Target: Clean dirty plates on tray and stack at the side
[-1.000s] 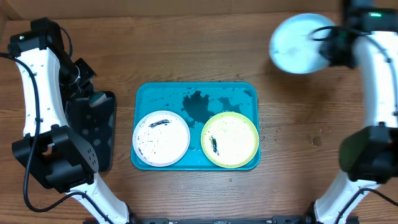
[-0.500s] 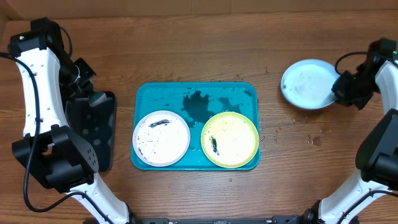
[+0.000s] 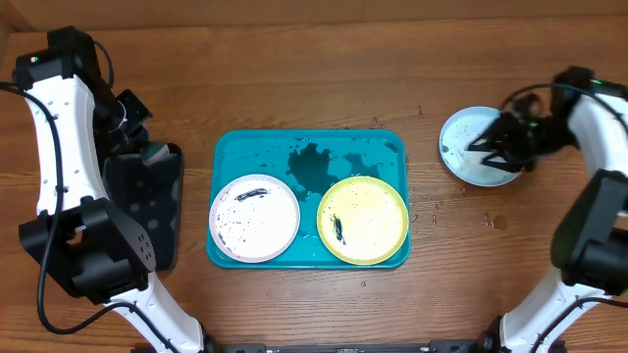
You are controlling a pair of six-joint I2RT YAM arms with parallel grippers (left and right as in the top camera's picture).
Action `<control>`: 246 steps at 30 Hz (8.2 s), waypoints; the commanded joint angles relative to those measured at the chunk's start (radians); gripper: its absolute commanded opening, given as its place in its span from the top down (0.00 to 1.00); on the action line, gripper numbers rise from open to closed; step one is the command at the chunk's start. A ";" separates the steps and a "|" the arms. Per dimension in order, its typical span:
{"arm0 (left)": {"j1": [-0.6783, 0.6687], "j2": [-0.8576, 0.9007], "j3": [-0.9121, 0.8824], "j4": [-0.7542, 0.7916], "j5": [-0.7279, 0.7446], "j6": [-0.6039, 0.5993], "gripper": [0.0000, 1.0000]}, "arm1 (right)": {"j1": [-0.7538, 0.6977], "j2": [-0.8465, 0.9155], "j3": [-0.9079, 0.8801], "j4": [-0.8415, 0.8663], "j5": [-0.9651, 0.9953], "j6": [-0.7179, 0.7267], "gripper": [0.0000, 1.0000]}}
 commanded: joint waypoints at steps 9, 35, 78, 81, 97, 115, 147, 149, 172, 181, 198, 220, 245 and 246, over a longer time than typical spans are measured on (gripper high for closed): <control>-0.002 -0.008 -0.004 0.005 0.043 0.015 0.96 | 0.587 -0.035 0.003 0.219 0.048 0.100 0.53; -0.002 -0.008 -0.004 0.002 0.043 0.016 0.96 | 1.184 -0.034 -0.010 0.346 0.440 0.954 0.00; -0.002 -0.008 -0.004 0.004 0.084 0.027 0.96 | 1.161 0.116 -0.126 0.512 0.163 1.129 0.96; -0.002 -0.008 -0.004 0.004 0.084 0.027 0.96 | 1.133 0.115 -0.104 0.508 0.163 1.069 0.96; -0.002 -0.008 -0.004 0.011 0.085 0.058 0.96 | 0.944 0.115 0.149 0.300 0.315 0.586 0.96; -0.144 -0.008 -0.004 0.045 0.214 0.283 0.96 | 0.801 0.116 0.154 0.336 0.355 -0.043 0.96; -0.226 -0.008 -0.004 0.060 0.211 0.285 0.96 | 0.811 0.211 0.153 0.361 0.466 0.326 0.61; -0.226 -0.008 -0.004 0.061 0.211 0.285 0.96 | 0.811 0.225 0.153 0.362 0.450 0.325 0.65; -0.226 -0.008 -0.004 0.068 0.211 0.285 0.96 | 0.783 0.209 0.381 0.166 0.360 0.322 0.67; -0.226 -0.008 -0.004 0.068 0.211 0.285 0.96 | 0.844 0.240 0.261 0.206 0.335 0.391 0.67; -0.226 -0.008 -0.004 0.064 0.211 0.285 0.96 | 0.869 0.241 0.185 0.256 0.444 0.482 0.67; -0.257 -0.008 -0.004 0.066 0.230 0.331 0.96 | 0.811 0.239 0.245 0.325 0.445 0.389 0.96; -0.557 0.235 -0.017 0.167 0.240 0.345 0.96 | 0.743 0.241 0.244 0.391 0.437 0.215 0.96; -0.558 0.246 -0.017 0.174 0.240 0.345 0.96 | 0.743 0.241 0.244 0.388 0.438 0.211 0.96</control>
